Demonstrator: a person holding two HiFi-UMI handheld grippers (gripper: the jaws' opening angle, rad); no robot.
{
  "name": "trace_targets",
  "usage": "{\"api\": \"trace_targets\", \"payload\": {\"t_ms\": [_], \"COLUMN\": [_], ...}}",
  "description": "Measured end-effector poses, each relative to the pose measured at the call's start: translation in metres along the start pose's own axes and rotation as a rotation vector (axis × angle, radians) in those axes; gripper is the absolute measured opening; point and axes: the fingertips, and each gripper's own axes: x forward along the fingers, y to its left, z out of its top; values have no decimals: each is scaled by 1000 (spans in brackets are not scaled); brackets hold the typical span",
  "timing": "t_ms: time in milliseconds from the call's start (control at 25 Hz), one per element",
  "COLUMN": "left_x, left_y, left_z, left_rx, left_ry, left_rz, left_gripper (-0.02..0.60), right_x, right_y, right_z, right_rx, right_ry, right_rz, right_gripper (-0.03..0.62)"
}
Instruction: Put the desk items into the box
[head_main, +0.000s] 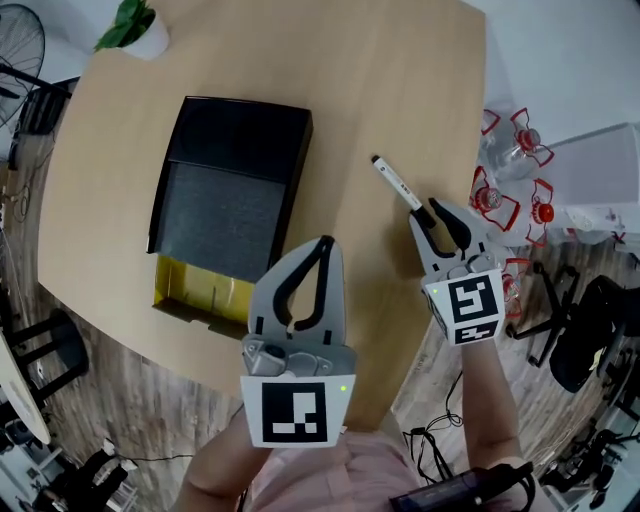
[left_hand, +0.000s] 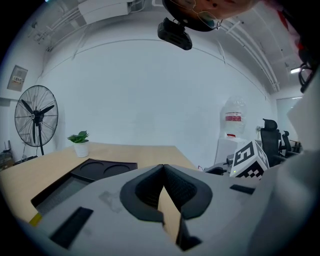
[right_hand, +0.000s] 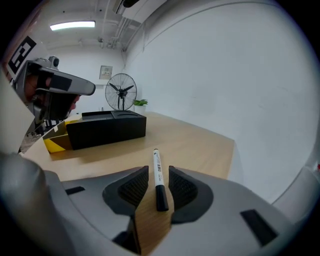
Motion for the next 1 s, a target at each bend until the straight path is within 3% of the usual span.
{"api": "trace_targets", "payload": {"t_ms": [520,640,1000], "left_x": [2,0,-31], "left_y": [8,9,10], "left_z": [-15,-10,9], "left_rx": [-7,-14,29], "left_ry": [24,10,-41], "left_rz": [-21,-7,55], "left_gripper": [11,11,11], "right_x": [22,22,-20], "right_y": [0,5,14], "right_z": [-25,-24,18], "right_rx": [-16,-22,26], "right_ry": [126,144,19], "right_rz": [2,16,2], "right_gripper": [115,71,66]}}
